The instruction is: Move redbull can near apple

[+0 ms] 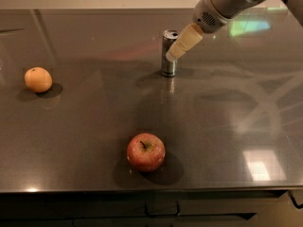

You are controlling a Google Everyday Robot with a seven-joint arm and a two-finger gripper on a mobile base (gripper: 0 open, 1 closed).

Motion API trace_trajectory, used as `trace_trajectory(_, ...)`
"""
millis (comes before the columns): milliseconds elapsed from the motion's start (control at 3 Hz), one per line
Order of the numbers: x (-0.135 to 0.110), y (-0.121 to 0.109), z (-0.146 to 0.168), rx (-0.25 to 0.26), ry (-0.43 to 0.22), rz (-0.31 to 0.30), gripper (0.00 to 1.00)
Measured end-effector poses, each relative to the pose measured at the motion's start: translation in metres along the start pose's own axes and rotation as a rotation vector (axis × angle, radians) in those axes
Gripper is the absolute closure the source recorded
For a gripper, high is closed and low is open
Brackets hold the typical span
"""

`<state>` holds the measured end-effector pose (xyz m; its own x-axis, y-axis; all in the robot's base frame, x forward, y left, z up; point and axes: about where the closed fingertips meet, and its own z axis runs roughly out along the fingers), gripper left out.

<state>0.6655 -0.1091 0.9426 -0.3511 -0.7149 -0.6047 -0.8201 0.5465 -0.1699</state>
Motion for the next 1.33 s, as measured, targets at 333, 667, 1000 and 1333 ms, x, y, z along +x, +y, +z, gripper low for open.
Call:
trace_trajectory(333, -0.010, -0.005, 0.018, -0.020, -0.003, 0.013, 0.00)
trace_trajectory(667, -0.015, -0.002, 0.034, -0.052, 0.001, 0.023, 0.00)
trace_trajectory(1000, -0.012, 0.001, 0.044, -0.083, 0.021, 0.038, 0.18)
trace_trajectory(1333, -0.013, 0.004, 0.046, -0.107, 0.020, 0.051, 0.42)
